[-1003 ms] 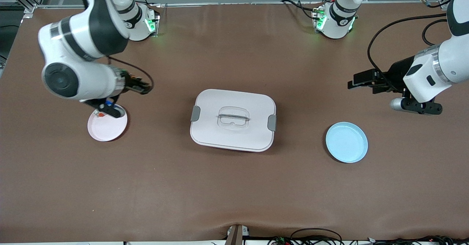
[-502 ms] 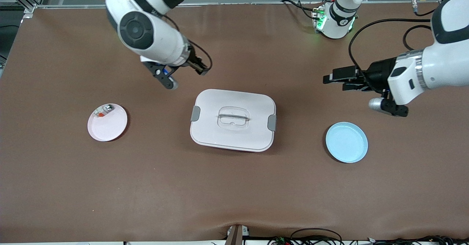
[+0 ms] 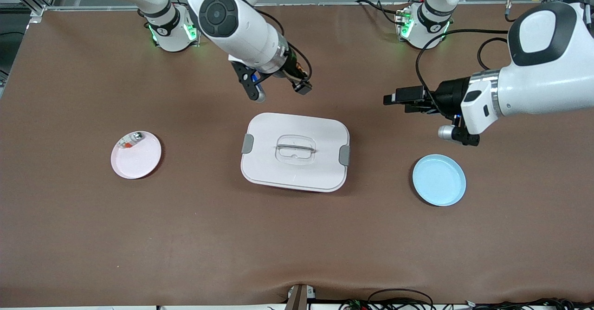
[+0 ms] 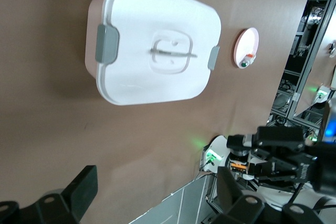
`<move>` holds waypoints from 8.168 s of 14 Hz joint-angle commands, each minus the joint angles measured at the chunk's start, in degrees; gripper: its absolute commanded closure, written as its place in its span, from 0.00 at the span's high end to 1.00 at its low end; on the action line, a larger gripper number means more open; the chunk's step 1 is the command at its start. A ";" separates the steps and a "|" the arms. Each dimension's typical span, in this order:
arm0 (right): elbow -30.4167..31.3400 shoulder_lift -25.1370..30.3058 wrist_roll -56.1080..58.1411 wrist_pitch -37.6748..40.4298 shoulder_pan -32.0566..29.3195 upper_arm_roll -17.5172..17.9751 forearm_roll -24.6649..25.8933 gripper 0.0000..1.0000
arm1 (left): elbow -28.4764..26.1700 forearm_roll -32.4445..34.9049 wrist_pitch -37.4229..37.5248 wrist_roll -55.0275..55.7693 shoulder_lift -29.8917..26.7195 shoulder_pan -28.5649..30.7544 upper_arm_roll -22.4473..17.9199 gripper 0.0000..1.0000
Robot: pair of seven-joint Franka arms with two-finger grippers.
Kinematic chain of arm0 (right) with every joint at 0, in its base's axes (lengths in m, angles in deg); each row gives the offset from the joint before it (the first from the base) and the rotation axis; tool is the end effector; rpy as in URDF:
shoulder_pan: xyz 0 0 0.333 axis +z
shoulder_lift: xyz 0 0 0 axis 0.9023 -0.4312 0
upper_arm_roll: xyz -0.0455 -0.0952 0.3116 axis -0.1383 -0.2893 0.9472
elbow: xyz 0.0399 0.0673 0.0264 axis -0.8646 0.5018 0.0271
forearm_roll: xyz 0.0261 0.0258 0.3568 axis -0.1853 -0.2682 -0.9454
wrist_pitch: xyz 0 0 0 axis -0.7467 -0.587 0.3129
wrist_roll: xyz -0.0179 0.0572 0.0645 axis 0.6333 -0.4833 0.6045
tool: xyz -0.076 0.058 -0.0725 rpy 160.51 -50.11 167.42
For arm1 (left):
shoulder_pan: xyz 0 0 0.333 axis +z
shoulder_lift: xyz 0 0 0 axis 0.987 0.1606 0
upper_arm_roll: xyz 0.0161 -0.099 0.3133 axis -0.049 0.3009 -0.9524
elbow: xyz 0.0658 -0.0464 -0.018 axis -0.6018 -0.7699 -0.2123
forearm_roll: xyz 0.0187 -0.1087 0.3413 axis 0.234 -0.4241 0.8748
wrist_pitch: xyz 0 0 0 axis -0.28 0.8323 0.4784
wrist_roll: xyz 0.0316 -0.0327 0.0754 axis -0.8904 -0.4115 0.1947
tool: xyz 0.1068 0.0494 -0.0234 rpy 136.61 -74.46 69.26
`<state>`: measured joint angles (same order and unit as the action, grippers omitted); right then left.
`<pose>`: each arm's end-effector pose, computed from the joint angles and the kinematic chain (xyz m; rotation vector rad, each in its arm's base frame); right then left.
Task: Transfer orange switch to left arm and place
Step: 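Lift the switch over the box with the right gripper while the left gripper approaches, then grasp the switch with the left gripper beside the right gripper, then open the right gripper and carry the switch toward the blue plate with the left gripper, then lower the switch onto the blue plate with the left gripper while the right gripper retracts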
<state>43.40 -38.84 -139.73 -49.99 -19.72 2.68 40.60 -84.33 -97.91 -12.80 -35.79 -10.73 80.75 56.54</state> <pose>0.4460 0.4738 0.5251 -2.4062 1.5343 0.6084 0.5260 -0.1873 0.5387 2.3863 -0.0100 -0.3425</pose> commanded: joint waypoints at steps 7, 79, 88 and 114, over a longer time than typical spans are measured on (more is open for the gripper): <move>-9.02 -7.28 -12.89 -11.78 5.71 -0.82 -2.52 0.28 | -19.73 -7.16 -5.15 -3.94 -17.03 0.62 0.61 0.87; -1.76 6.31 23.02 7.38 -3.69 -1.52 3.08 1.00 | -4.02 40.44 -27.92 -41.37 12.92 20.66 15.90 0.00; 19.01 20.30 58.18 7.82 -12.64 -1.52 17.33 1.00 | -2.87 57.25 -28.62 -62.80 23.81 20.75 15.90 0.00; 9.87 22.24 99.70 15.29 -43.94 -1.44 27.89 1.00 | -2.34 74.48 -35.58 -64.18 31.04 21.54 15.81 1.00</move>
<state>54.80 -15.96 -40.74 -35.74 -62.16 0.13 67.33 -86.90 -23.74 -50.37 -104.63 22.77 102.32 71.65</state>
